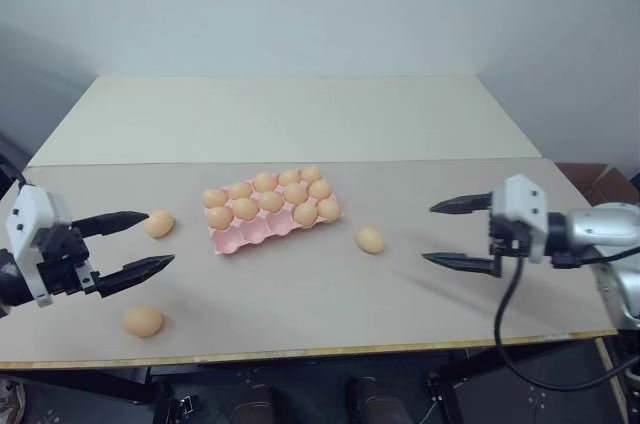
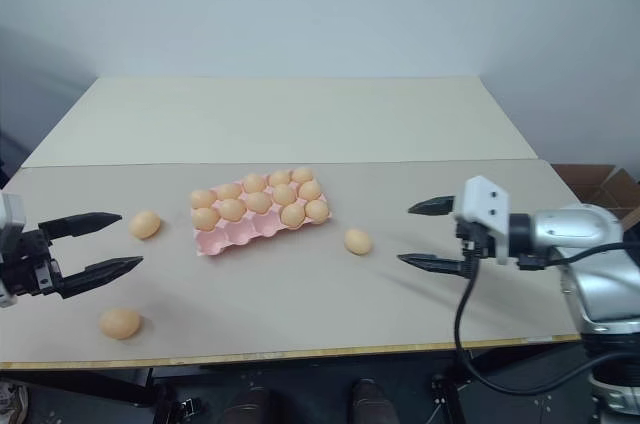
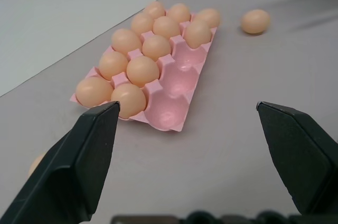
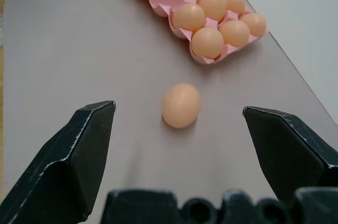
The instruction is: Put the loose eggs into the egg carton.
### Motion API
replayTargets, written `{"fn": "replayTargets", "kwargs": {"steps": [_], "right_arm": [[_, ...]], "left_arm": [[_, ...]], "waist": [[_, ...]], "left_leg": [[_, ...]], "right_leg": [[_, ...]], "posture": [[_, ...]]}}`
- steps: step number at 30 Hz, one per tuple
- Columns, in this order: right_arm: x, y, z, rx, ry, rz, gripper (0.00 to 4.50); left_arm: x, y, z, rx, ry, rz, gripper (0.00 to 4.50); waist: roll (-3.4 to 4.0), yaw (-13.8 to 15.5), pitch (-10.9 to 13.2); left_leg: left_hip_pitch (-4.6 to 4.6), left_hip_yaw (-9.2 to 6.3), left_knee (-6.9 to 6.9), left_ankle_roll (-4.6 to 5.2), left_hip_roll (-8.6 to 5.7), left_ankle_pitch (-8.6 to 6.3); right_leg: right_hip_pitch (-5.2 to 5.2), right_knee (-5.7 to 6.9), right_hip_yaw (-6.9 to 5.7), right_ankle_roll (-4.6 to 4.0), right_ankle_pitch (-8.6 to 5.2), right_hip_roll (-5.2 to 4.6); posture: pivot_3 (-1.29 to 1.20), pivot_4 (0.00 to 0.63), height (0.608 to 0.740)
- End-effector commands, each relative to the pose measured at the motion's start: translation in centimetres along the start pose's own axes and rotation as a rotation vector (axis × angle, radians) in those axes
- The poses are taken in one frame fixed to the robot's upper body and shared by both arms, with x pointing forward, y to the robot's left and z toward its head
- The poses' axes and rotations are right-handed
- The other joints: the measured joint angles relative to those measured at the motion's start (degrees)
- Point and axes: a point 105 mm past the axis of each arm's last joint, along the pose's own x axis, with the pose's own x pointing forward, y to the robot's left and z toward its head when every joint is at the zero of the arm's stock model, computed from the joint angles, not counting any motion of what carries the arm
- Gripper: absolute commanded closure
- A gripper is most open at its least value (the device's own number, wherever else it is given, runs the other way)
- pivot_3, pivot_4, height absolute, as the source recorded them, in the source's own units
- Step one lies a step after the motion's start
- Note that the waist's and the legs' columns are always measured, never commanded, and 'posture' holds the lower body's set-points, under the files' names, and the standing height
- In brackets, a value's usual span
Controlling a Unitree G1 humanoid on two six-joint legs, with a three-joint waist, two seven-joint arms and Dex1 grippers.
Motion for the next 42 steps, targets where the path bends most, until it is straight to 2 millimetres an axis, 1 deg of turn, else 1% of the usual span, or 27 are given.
{"fn": "replayTargets", "kwargs": {"steps": [1, 2, 6, 9, 12, 15, 17, 19, 21, 23, 25, 27, 30, 36, 42], "right_arm": [[2.5, -0.7, 0.6, -0.042, 0.015, -0.05, 0.03], [3.8, -0.7, 0.2, -0.036, 0.04, -0.05, 0.03], [7.3, -0.5, -1.1, -0.037, 0.127, -0.057, 0.03], [8.7, -0.7, -2.0, -0.036, 0.181, -0.075, 0.03], [9.5, -1.2, -3.1, -0.066, 0.255, -0.101, 0.03], [9.5, -1.3, -3.2, -0.057, 0.258, -0.099, 0.59], [9.5, -1.4, -3.0, -0.037, 0.24, -0.097, 1.3], [9.4, -1.2, -2.6, -0.03, 0.218, -0.085, 1.99], [9.6, -1.1, -1.1, -0.031, 0.161, -0.075, 2.62], [9.8, -1.1, -0.1, -0.035, 0.122, -0.074, 2.93], [10.7, -1.2, 2.1, -0.051, 0.063, -0.068, 2.99], [11.7, -1.1, 3.7, -0.065, 0.018, -0.057, 2.99], [13.4, -0.7, 5.2, -0.082, -0.02, -0.033, 2.99], [17.3, -1.0, 6.9, -0.099, -0.049, -0.057, 2.99], [19.6, -0.8, 7.4, -0.115, -0.05, -0.055, 2.99]], "left_arm": [[0.0, -0.1, 0.9, 0.047, -0.01, -0.006, 0.0], [0.1, -0.1, 0.9, 0.048, -0.011, -0.007, 0.0], [0.2, -0.1, 1.0, 0.05, -0.01, -0.01, 0.0], [0.1, -0.1, 1.0, 0.051, -0.008, -0.01, 0.0], [-0.1, -0.2, 1.0, 0.056, 0.004, -0.006, 0.0], [-0.2, -0.2, 1.1, 0.057, 0.006, -0.003, 0.0], [-0.3, -0.3, 1.1, 0.058, 0.007, -0.001, 0.0], [-0.3, -0.3, 1.1, 0.059, 0.007, 0.002, 0.0], [-0.4, -0.4, 1.1, 0.057, 0.008, 0.005, 0.0], [-0.4, -0.4, 1.1, 0.057, 0.008, 0.007, 0.0], [-0.4, -0.3, 1.1, 0.056, 0.008, 0.008, 0.0], [-0.4, -0.3, 1.0, 0.056, 0.008, 0.009, 0.0], [-0.3, -0.3, 1.0, 0.056, 0.008, 0.008, 0.0], [-0.5, -0.4, 1.0, 0.058, 0.007, 0.014, 0.0], [-0.7, -0.6, 0.9, 0.057, 0.007, 0.025, 0.0]], "waist": [[0.0, -0.1, 0.0], [0.0, 0.0, 0.0], [0.0, 0.0, 0.0], [0.0, 0.2, 0.0], [0.0, 0.2, 0.0], [0.0, 0.2, 0.0], [-0.01, 0.1, 0.0], [0.0, 0.1, 0.0], [0.0, 0.0, 0.0], [0.0, -0.2, 0.0], [0.0, -0.3, 0.0], [0.0, -0.4, 0.0], [0.0, -0.2, 0.0], [0.0, -0.2, 0.0], [0.0, -0.2, 0.0]], "left_leg": [[0.0, 0.01, 0.0, 0.0, 0.0, 0.0], [-0.01, 0.02, 0.0, 0.0, 0.0, 0.0], [-0.1, 0.02, 0.0, 0.0, -0.01, 0.0], [-0.17, 0.01, 0.0, 0.01, -0.03, 0.01], [-0.19, 0.01, 0.01, 0.01, -0.06, 0.01], [-0.17, 0.0, 0.01, 0.01, -0.05, 0.01], [-0.17, -0.01, 0.01, 0.01, -0.03, 0.01], [-0.17, -0.02, 0.01, 0.01, -0.01, 0.01], [-0.15, -0.02, 0.01, 0.01, -0.01, 0.01], [-0.15, -0.02, 0.01, 0.01, 0.0, 0.01], [-0.15, -0.02, 0.01, 0.01, 0.03, 0.01], [-0.12, -0.02, 0.01, 0.01, 0.05, 0.01], [-0.09, -0.04, 0.01, 0.01, 0.08, 0.01], [-0.16, -0.04, 0.01, 0.0, 0.04, 0.01], [-0.17, -0.05, 0.01, 0.0, 0.05, 0.01]], "right_leg": [[0.0, 0.0, 0.0, 0.0, 0.0, 0.0], [0.0, 0.0, 0.01, 0.0, 0.0, 0.0], [-0.06, -0.01, -0.01, -0.01, 0.01, 0.0], [-0.08, -0.01, -0.01, -0.02, 0.01, -0.01], [-0.07, -0.02, -0.01, -0.01, 0.02, -0.04], [-0.06, -0.02, -0.02, -0.02, 0.02, -0.03], [-0.07, 0.0, -0.03, -0.02, 0.02, 0.0], [-0.07, 0.0, -0.04, -0.02, 0.02, 0.02], [-0.06, 0.01, -0.03, -0.02, 0.02, 0.02], [-0.07, 0.02, -0.03, -0.01, 0.02, 0.03], [-0.07, 0.03, -0.03, -0.01, 0.03, 0.06], [-0.08, 0.07, -0.03, -0.01, 0.03, 0.07], [-0.07, 0.09, -0.06, -0.02, 0.03, 0.1], [-0.08, 0.06, -0.07, -0.07, 0.06, 0.05], [-0.08, 0.07, -0.09, -0.14, 0.1, 0.05]], "posture": [[0.0, 0.15, 0.74], [0.0, 0.15, 0.74], [0.0, 0.15, 0.74], [0.0, 0.15, 0.74], [0.0, 0.15, 0.74], [0.0, 0.15, 0.74], [0.0, 0.15, 0.74], [0.0, 0.15, 0.74], [0.0, 0.15, 0.74], [0.0, 0.15, 0.74], [0.0, 0.15, 0.74], [0.0, 0.15, 0.74], [0.0, 0.15, 0.74], [0.0, 0.15, 0.74], [0.0, 0.15, 0.74]]}}
